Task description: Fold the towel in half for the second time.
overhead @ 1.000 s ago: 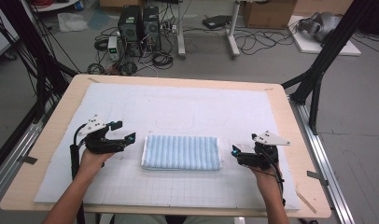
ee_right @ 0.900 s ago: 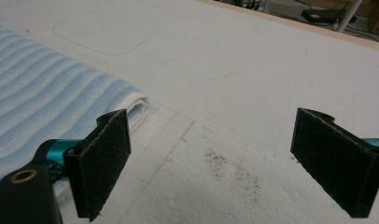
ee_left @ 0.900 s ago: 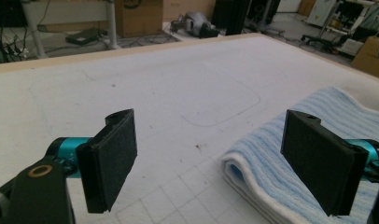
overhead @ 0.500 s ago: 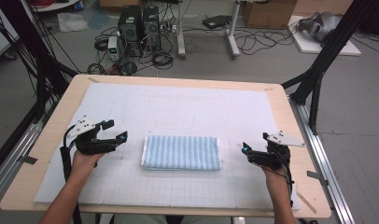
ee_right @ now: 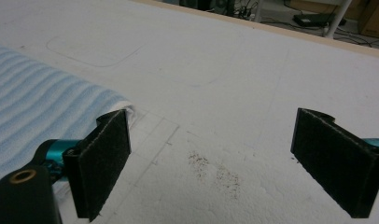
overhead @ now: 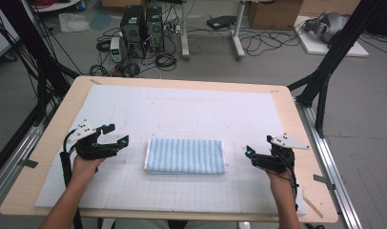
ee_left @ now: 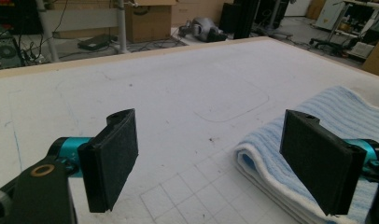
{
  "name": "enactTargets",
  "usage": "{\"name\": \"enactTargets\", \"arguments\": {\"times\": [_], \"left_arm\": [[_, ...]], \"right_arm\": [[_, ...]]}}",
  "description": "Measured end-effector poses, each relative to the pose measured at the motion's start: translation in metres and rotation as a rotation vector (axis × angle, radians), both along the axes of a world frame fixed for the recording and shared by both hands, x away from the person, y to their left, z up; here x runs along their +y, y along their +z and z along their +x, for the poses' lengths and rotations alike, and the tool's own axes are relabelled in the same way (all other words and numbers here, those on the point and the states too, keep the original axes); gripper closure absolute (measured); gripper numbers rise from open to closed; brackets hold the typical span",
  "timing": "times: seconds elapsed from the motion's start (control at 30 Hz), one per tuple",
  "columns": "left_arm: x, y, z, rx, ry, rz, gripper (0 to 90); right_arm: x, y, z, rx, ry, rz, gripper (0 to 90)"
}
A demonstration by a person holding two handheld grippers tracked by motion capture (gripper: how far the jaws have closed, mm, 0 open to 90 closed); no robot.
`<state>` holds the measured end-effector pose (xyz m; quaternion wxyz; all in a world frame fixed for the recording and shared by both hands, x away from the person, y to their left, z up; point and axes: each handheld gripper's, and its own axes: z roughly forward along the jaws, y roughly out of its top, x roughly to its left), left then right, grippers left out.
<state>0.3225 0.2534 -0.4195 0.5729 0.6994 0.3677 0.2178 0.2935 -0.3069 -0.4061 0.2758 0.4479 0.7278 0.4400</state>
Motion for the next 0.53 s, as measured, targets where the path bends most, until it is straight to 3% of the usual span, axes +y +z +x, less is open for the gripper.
{"name": "enactTargets", "arguments": {"times": [0.53], "left_arm": [[-0.0003, -0.0015, 0.0012, 0.008, 0.005, 0.002, 20.0]], "right_arm": [[-0.0002, -0.0017, 0.0015, -0.002, -0.002, 0.006, 10.5]]}}
